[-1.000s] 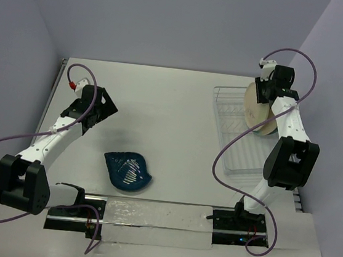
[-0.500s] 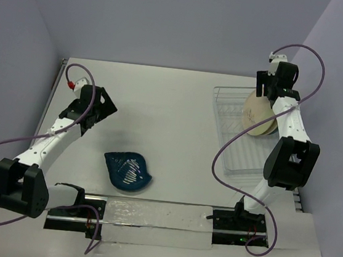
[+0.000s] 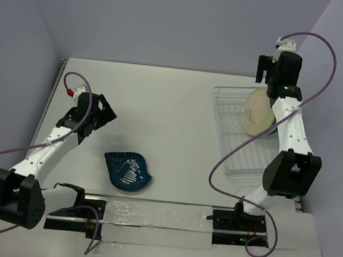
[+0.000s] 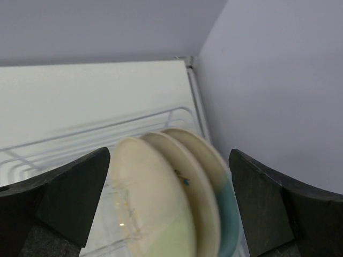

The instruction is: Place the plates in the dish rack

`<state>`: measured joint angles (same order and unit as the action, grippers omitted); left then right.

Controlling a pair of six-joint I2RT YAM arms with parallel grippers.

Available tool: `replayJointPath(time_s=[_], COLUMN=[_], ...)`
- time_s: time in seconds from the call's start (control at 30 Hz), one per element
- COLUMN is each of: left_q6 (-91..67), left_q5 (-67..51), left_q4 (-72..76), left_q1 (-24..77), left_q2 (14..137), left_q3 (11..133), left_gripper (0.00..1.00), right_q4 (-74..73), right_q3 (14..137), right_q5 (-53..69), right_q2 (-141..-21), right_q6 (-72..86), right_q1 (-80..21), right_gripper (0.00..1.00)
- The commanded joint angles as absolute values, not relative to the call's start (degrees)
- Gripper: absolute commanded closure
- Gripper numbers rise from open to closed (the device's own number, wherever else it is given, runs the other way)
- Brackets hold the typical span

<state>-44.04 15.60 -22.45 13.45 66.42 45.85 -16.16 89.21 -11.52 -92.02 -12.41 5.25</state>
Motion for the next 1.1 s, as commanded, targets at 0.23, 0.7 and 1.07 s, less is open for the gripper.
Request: replayJointPath(time_s=[0.23, 0.7, 1.07], left_q6=[-49.0, -51.5, -51.4], left_q5=[11.9, 12.2, 10.4], left_q4=[-18.0, -10.9, -7.6], left_q1=[13.6, 13.6, 13.6], left_q2=[59.6, 52.7, 55.9], left_q3=[35.2, 28.5, 27.0], left_gripper=[0.01, 0.01, 0.01], right_q4=[-12.5, -11.4, -10.9], right_q3=[86.6, 68.9, 67.5], right_q5=[14.1, 24.8, 28.5], right_q2=[-79.0, -83.1, -98.2], right_q6=[7.0, 5.5, 6.0], right_q1=[-9.8, -36.1, -43.6], right_gripper=[0.0, 0.0, 0.03])
